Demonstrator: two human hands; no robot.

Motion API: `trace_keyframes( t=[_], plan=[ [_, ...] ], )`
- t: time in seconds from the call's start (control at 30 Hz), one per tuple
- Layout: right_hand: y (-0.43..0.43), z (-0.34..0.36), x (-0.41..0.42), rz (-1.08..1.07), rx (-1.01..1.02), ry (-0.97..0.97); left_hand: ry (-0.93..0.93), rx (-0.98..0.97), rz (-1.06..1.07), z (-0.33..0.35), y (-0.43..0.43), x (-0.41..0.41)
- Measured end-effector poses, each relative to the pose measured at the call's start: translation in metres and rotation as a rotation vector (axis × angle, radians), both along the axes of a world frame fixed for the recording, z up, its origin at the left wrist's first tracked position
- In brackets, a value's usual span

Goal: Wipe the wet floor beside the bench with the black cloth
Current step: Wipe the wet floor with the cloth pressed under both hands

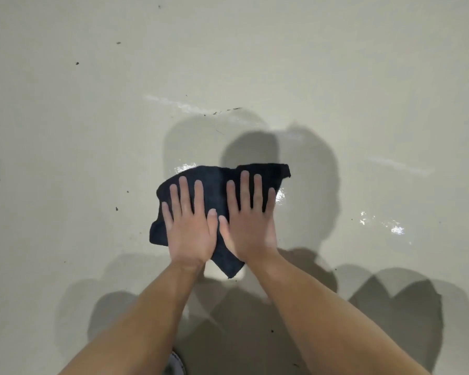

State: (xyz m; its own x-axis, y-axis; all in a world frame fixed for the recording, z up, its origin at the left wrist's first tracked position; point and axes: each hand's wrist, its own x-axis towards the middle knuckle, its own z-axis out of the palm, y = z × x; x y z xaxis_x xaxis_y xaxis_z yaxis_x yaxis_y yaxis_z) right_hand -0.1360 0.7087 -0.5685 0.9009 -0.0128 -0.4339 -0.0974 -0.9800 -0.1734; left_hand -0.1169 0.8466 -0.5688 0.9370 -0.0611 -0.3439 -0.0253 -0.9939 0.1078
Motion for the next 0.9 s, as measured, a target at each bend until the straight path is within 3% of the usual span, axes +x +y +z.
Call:
trace_keyframes(
  t=[0.17, 0.53, 0.9],
  plan=[
    [-0.018, 0.0, -0.009, 0.089, 0.014, -0.022, 0.026, -0.015, 0.038, -0.001, -0.006, -0.023],
    [0.058, -0.009, 0.187, 0.085, -0.005, -0.164, -0.133, -0.091, 0.1, -0.012, 0.067, 0.154],
    [0.088, -0.003, 0.303, 0.087, -0.081, -0.085, -0.154, -0.097, 0.026, -0.015, 0.111, 0.276]
  ],
)
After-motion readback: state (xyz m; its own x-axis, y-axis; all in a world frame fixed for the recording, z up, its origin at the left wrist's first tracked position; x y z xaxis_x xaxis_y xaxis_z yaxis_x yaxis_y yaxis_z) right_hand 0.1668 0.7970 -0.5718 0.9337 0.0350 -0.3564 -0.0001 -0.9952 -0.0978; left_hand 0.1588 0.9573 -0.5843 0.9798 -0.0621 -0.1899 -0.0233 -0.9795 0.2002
